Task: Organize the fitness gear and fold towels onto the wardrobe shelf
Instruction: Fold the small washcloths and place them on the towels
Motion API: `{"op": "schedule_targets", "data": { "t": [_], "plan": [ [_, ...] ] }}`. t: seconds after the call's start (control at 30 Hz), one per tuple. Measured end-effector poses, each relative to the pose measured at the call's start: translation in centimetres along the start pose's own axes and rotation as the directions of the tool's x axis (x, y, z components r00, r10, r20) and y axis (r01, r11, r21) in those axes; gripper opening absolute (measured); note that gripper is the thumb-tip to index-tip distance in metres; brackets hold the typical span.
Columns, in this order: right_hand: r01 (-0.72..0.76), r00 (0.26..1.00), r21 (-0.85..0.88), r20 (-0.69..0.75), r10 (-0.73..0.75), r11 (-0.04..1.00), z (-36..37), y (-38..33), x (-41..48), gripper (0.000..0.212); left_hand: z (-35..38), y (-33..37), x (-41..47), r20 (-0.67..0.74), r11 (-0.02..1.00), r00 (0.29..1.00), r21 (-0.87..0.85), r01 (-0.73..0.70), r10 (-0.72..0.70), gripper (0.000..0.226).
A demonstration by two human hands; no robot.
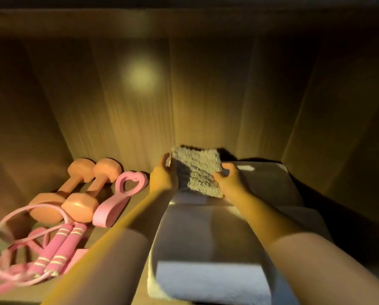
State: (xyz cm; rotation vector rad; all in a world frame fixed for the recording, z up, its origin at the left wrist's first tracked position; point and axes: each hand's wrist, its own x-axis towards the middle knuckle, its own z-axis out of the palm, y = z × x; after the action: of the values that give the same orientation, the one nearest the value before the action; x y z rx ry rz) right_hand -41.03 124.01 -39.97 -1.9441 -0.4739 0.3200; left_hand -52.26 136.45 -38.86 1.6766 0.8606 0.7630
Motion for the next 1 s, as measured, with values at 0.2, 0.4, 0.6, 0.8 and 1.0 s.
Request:
{"op": "schedule_targets", "data": {
  "t": [0.2,0.4,0.6,0.8,1.0],
  "plan": [
    [0.001,0.992,-0.283,-0.122,-0.037,0.959,-0.1,-0.3,-0.1,0.041,-0.2,-0.6,1.0,-0.082,0.829,0.997,0.557,0.041,0.006,0.050],
    [0.455,0.882,-0.641,0.231,-0.410,0.618,0.0,-0.3,-1.1,0.055,-0.4,-0.4,-0.6,0.326,0.451,0.846,0.734,-0.508,0.422,0.053],
    [0.438,0.898,-0.759,0.393,-0.196,0.481,0.8,1.4,0.6,0.058,0.8,-2.0,0.8,0.443,0.427,0.890,0.787,-0.445,0.112,0.058],
    [0.274,0.955,-0.727,0.282,-0.091,0.629,-0.4,1.8,0.1,0.063,-0.2,-2.2,0.4,0.198,0.590,0.979,0.796,-0.138,-0.038,0.062],
    [0.323,0.946,-0.754,0.251,-0.204,0.572,-4.2,-0.2,-5.2,0.066,-3.4,0.3,-4.5,0.228,0.460,0.966,0.850,-0.259,0.121,0.068]
  ]
}}
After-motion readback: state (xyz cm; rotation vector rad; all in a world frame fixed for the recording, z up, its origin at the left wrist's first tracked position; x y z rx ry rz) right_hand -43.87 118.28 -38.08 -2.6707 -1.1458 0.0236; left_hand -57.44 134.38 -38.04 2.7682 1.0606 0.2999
